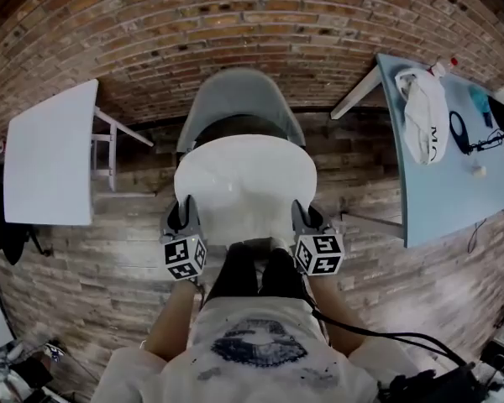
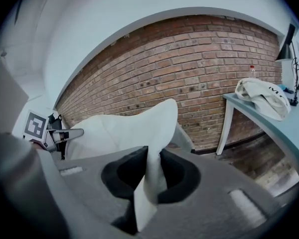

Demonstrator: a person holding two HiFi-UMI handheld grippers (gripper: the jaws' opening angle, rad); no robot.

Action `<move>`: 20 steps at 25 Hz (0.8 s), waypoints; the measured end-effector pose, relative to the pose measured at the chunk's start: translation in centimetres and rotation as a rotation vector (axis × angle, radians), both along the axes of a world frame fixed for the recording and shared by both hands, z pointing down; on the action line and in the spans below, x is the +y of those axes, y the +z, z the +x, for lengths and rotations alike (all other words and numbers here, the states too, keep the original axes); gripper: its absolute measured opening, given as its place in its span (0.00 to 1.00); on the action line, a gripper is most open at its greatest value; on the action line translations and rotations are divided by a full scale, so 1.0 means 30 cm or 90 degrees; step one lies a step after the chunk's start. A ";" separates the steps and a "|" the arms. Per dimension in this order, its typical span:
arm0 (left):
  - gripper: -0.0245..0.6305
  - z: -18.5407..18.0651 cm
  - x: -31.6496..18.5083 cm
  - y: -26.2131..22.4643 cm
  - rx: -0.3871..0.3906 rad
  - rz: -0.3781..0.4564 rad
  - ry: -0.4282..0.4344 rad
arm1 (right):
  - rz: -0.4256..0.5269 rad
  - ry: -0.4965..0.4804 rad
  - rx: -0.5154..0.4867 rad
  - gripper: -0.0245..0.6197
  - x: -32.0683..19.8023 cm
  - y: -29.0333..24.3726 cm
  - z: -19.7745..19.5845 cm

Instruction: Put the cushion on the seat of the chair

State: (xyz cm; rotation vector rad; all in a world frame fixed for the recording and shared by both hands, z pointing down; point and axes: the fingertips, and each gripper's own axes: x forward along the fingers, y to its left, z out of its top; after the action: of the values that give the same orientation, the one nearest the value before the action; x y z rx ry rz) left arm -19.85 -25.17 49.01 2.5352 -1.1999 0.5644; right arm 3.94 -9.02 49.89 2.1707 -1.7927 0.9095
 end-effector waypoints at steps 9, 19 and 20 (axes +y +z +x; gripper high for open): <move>0.14 0.040 -0.130 0.220 -0.017 -0.018 0.023 | -0.024 0.024 -0.011 0.11 -0.098 0.211 0.021; 0.14 0.053 -0.186 0.522 -0.048 -0.045 0.010 | -0.062 0.012 -0.024 0.11 -0.159 0.501 0.039; 0.14 0.060 -0.188 0.553 -0.050 -0.047 0.011 | -0.066 0.012 -0.025 0.11 -0.161 0.534 0.045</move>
State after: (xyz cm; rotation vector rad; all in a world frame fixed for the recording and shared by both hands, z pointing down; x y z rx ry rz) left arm -18.06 -30.81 65.60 2.4857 -1.1612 0.7050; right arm 5.29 -13.86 65.92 2.1232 -1.7056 1.0328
